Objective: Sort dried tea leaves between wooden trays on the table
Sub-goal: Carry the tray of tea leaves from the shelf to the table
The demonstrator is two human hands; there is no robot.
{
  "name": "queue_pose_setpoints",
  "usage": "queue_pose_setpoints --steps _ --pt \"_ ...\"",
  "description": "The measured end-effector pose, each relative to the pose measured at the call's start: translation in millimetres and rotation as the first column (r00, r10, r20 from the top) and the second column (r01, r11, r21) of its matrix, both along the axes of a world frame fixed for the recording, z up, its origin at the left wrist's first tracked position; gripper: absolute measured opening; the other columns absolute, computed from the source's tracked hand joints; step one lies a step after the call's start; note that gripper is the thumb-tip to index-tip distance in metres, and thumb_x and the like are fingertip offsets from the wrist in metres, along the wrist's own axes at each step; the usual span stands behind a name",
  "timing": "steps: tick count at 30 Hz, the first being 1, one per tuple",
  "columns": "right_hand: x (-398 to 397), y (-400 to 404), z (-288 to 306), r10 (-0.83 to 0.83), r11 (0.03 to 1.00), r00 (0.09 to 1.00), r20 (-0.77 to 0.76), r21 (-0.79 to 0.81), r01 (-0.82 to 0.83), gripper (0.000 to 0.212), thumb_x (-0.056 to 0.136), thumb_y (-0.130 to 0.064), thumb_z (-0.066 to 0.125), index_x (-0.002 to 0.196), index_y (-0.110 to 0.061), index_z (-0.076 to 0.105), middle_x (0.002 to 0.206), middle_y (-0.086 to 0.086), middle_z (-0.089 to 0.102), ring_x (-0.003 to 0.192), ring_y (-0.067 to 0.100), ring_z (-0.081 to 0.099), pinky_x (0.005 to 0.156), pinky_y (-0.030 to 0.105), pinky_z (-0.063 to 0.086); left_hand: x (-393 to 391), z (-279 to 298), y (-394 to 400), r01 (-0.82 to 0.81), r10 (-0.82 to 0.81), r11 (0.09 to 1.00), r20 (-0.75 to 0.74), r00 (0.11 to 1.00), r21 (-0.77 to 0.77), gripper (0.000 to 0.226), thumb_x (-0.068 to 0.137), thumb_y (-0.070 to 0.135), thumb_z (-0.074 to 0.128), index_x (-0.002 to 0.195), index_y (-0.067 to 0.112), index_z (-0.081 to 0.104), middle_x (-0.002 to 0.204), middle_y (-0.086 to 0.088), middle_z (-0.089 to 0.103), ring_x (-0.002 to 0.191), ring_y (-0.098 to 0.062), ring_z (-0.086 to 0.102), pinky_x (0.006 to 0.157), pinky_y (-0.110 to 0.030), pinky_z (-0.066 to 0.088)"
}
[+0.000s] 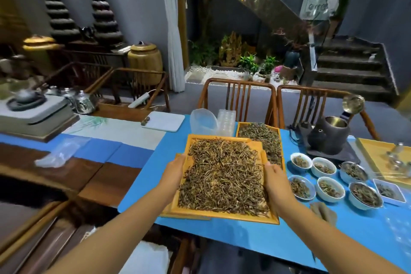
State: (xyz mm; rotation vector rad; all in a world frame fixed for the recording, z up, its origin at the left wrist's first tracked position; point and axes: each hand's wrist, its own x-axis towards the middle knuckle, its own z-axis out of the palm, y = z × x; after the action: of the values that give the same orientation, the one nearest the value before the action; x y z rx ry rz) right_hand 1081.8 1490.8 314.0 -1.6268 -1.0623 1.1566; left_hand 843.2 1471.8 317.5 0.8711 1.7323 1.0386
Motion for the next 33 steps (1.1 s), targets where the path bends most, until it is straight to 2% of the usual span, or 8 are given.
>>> queue_pose_setpoints --steps 3,7,10,14,21,26,29,33 --pt "-24 24 -12 0.056 0.998 0.998 -0.010 -0.022 -0.056 0.032 0.100 -0.031 0.031 0.096 -0.006 0.052 0.084 0.020 0.051 0.073 0.021 0.051 0.055 0.028 0.031 -23 -11 12 -0.064 0.064 0.996 -0.002 0.998 -0.066 0.058 0.098 0.048 0.031 0.143 0.013 0.037 0.149 -0.015 0.036 0.134 -0.034 0.036 0.111 -0.046 0.029" --pt "-52 58 -30 0.118 0.992 0.989 -0.086 -0.031 -0.121 0.032 0.099 -0.031 0.033 0.089 -0.007 0.051 0.084 0.014 0.051 0.073 0.022 0.046 0.060 0.032 0.033 -47 -25 24 -0.128 0.142 0.985 0.117 0.983 -0.119 0.057 0.097 0.046 0.035 0.135 0.006 0.047 0.139 -0.024 0.047 0.125 -0.039 0.046 0.106 -0.051 0.036" --pt "-68 79 -42 0.180 0.984 0.984 -0.009 -0.005 -0.180 0.030 0.099 -0.034 0.033 0.083 -0.014 0.050 0.073 0.007 0.048 0.068 0.020 0.044 0.058 0.031 0.032 -60 -38 27 -0.181 0.199 0.975 0.156 0.967 -0.126 0.053 0.097 0.046 0.035 0.136 0.012 0.048 0.140 -0.017 0.048 0.125 -0.035 0.047 0.107 -0.050 0.035" --pt "-87 99 -55 0.273 0.962 0.962 0.023 0.008 -0.273 0.032 0.099 -0.035 0.034 0.081 -0.014 0.048 0.076 0.009 0.050 0.072 0.023 0.046 0.064 0.035 0.033 -73 -55 30 -0.235 0.257 0.964 0.211 0.943 -0.120 0.051 0.098 0.047 0.033 0.135 0.017 0.049 0.141 -0.012 0.048 0.128 -0.032 0.046 0.108 -0.050 0.034" --pt "-112 112 -88 0.362 0.932 0.929 0.077 -0.026 -0.361 0.033 0.098 -0.037 0.034 0.076 -0.015 0.045 0.066 0.005 0.040 0.063 0.018 0.039 0.055 0.034 0.029 -86 -89 28 -0.288 0.297 0.955 0.201 0.934 -0.071 0.035 0.098 0.043 0.035 0.099 0.031 0.068 0.117 -0.014 0.066 0.110 -0.034 0.060 0.101 -0.051 0.042" --pt "-124 104 -125 0.393 0.918 0.917 0.061 -0.080 -0.388 0.030 0.098 -0.035 0.035 0.089 -0.010 0.049 0.072 0.002 0.049 0.066 0.012 0.046 0.056 0.027 0.033 -99 -116 17 -0.376 0.394 0.915 0.117 0.912 -0.149 0.043 0.096 0.041 0.035 0.088 0.021 0.072 0.098 -0.012 0.071 0.097 -0.031 0.065 0.097 -0.051 0.045" --pt "-129 97 -148 0.416 0.905 0.908 0.048 -0.119 -0.409 0.029 0.099 -0.034 0.035 0.094 -0.010 0.050 0.075 0.000 0.053 0.069 0.007 0.048 0.057 0.026 0.034 -106 -134 9 -0.388 0.402 0.908 0.065 0.914 -0.159 0.047 0.096 0.041 0.033 0.076 0.028 0.074 0.089 -0.006 0.072 0.091 -0.026 0.066 0.096 -0.049 0.047" --pt "-134 90 -174 0.449 0.884 0.893 0.030 -0.159 -0.439 0.025 0.098 -0.034 0.036 0.092 -0.013 0.050 0.074 -0.001 0.054 0.069 0.009 0.051 0.056 0.027 0.034 -110 -161 -5 -0.355 0.372 0.923 0.110 0.922 -0.149 0.047 0.093 0.049 0.032 0.093 0.026 0.073 0.100 -0.006 0.074 0.098 -0.025 0.067 0.097 -0.051 0.046"
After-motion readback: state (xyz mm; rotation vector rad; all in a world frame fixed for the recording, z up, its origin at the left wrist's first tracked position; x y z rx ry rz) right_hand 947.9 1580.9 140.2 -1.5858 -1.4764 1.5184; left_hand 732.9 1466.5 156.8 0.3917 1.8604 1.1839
